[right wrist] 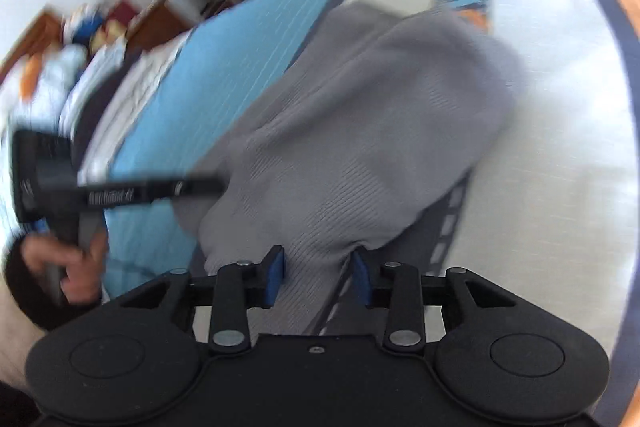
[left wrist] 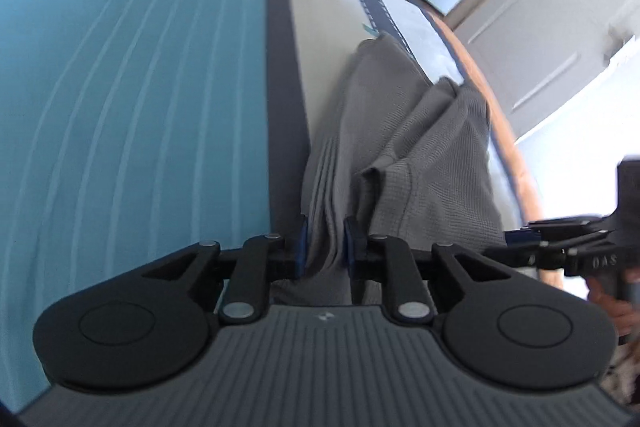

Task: Fold clothes
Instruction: 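Grasp the folded grey shirt end with both grippers and lift it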

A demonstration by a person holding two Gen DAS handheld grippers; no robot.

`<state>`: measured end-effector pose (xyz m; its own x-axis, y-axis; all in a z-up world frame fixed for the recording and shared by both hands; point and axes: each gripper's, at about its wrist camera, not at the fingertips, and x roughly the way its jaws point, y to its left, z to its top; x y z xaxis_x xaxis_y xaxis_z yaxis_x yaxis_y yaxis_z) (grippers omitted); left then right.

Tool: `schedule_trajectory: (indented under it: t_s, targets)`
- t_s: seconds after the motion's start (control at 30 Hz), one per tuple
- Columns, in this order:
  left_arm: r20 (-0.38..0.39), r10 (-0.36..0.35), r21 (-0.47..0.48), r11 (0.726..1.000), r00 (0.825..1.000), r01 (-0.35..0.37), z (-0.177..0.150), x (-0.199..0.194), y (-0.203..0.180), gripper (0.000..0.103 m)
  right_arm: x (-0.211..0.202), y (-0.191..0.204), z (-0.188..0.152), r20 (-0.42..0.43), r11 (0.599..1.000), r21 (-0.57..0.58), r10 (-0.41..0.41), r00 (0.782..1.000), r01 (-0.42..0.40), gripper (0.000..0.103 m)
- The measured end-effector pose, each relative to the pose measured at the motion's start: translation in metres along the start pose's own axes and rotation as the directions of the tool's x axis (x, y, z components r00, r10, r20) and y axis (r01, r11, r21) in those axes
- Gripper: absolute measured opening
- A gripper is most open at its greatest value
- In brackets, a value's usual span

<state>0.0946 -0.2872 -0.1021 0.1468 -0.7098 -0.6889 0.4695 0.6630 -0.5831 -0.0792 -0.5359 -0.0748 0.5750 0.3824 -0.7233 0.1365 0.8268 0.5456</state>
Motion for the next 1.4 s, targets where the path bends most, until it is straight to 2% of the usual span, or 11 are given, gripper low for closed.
schedule_trajectory:
  t_s: [0.17,0.27,0.37,0.43,0.53,0.6,0.63,0.7,0.83,1.1,1.4]
  targets:
    - [-0.058,-0.174,-0.12,0.979,0.983,0.166,0.001,0.005,0.02,0.038,-0.028,-0.049,0.021,0.178,0.98,0.198,-0.023,0.984,-0.013,0.055]
    - [-0.084,-0.142,-0.027,0.99,0.986,0.14,0.005,0.011,0.009,0.042,-0.012,-0.072,0.032,0.182,0.937,0.34,0.011,0.983,-0.073,0.062]
    - [-0.089,-0.028,0.083,0.996,0.996,0.035,0.005,0.014,-0.006,0.058,0.009,-0.086,0.03,0.108,0.909,0.406,0.053,0.993,-0.092,0.063]
    - [-0.08,0.052,0.167,0.985,0.995,-0.039,0.001,0.021,-0.014,0.064,0.019,-0.082,0.03,0.08,0.915,0.398,0.038,0.996,-0.067,0.063]
    - [-0.055,0.035,0.203,0.979,0.998,-0.024,-0.003,0.031,-0.022,0.079,0.028,-0.077,0.032,0.103,0.938,0.342,0.016,0.995,-0.05,0.065]
    - [-0.03,0.007,0.195,0.981,1.0,-0.001,-0.005,0.032,-0.018,0.074,0.031,-0.077,0.033,0.151,0.949,0.31,0.012,0.988,-0.059,0.065]
    - [-0.006,-0.013,0.177,0.984,1.0,0.014,-0.004,0.033,-0.017,0.061,0.035,-0.078,0.036,0.172,0.953,0.295,0.011,0.985,-0.062,0.067]
    - [0.01,-0.06,0.132,0.99,0.998,0.058,-0.005,0.03,-0.017,0.019,0.049,-0.075,0.045,0.199,0.969,0.243,0.005,0.98,-0.054,0.064]
    - [0.049,-0.047,0.194,0.98,0.998,0.037,-0.01,0.025,-0.027,0.018,0.044,-0.045,0.045,0.259,0.995,0.043,-0.094,0.961,0.086,0.029]
    - [0.147,0.012,0.319,0.946,0.989,-0.059,-0.02,0.009,-0.049,0.018,0.021,0.005,0.039,0.405,0.966,-0.149,-0.135,0.904,0.211,0.027]
    - [0.241,0.02,0.31,0.946,0.97,-0.096,-0.024,-0.032,-0.046,0.017,-0.005,0.069,0.033,0.499,0.896,-0.271,-0.181,0.847,0.351,0.026]
